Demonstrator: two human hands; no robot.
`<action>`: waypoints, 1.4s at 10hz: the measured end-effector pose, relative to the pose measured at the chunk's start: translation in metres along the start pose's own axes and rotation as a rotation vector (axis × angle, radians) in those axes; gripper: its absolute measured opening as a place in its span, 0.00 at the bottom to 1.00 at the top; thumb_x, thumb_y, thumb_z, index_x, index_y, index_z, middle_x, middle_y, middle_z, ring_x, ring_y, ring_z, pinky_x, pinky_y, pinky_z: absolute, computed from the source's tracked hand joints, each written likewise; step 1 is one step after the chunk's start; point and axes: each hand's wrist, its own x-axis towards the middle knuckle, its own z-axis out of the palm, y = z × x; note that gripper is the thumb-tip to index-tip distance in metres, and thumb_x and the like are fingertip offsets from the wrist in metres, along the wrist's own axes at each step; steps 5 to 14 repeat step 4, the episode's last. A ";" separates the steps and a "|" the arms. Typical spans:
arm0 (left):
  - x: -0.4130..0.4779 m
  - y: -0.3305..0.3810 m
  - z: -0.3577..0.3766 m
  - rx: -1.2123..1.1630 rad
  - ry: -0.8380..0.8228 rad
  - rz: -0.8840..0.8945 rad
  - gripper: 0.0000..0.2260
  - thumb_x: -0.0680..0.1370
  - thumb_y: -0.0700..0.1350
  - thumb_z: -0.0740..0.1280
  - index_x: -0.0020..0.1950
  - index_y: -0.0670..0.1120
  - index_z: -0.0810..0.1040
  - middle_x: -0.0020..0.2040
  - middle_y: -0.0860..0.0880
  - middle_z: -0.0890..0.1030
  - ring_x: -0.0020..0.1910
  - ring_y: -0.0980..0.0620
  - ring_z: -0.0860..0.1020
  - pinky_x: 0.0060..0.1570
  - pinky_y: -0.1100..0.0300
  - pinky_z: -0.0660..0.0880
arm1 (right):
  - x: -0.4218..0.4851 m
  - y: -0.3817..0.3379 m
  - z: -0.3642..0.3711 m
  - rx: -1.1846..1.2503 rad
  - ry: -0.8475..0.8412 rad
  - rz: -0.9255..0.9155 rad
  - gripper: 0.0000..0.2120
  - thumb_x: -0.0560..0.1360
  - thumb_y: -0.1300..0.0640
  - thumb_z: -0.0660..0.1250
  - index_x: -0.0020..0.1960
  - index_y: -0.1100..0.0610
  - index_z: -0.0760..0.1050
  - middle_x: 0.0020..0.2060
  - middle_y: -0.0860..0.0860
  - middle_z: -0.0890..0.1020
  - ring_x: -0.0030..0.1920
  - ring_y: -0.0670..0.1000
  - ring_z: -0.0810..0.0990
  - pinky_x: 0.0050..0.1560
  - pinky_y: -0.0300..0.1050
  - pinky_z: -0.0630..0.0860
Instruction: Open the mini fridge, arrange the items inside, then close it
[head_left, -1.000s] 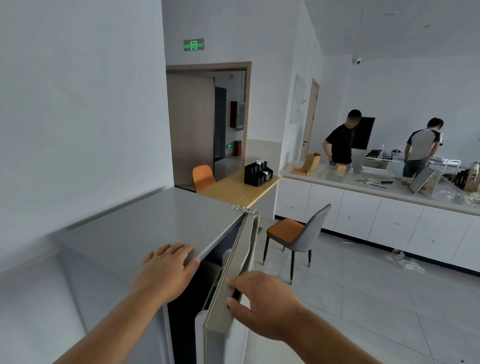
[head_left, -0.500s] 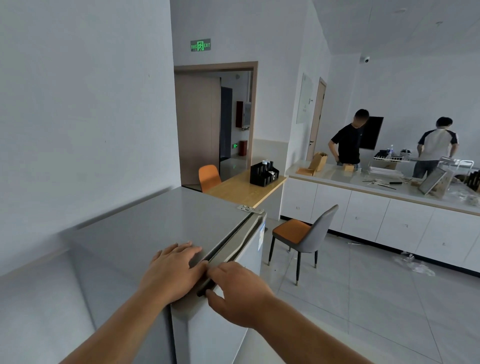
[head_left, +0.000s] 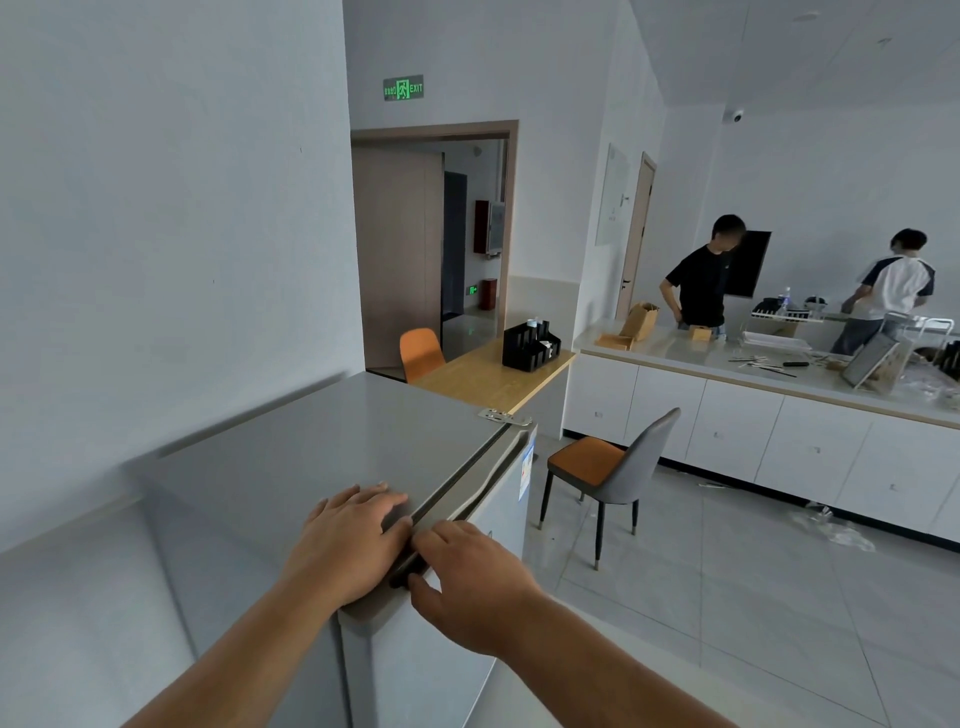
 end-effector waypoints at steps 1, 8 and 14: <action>-0.001 0.002 -0.003 -0.002 -0.004 0.001 0.23 0.83 0.63 0.56 0.78 0.61 0.69 0.81 0.55 0.67 0.81 0.49 0.61 0.80 0.46 0.56 | 0.000 0.000 -0.001 0.000 -0.005 -0.002 0.17 0.81 0.43 0.59 0.63 0.51 0.75 0.54 0.49 0.79 0.57 0.50 0.75 0.57 0.49 0.77; -0.006 0.015 -0.011 0.042 0.106 0.123 0.29 0.81 0.68 0.55 0.76 0.54 0.72 0.78 0.52 0.73 0.78 0.49 0.68 0.75 0.49 0.65 | -0.002 0.007 -0.026 0.009 0.116 0.048 0.24 0.82 0.36 0.55 0.70 0.48 0.74 0.63 0.46 0.78 0.67 0.48 0.71 0.66 0.49 0.74; -0.006 0.015 -0.011 0.042 0.106 0.123 0.29 0.81 0.68 0.55 0.76 0.54 0.72 0.78 0.52 0.73 0.78 0.49 0.68 0.75 0.49 0.65 | -0.002 0.007 -0.026 0.009 0.116 0.048 0.24 0.82 0.36 0.55 0.70 0.48 0.74 0.63 0.46 0.78 0.67 0.48 0.71 0.66 0.49 0.74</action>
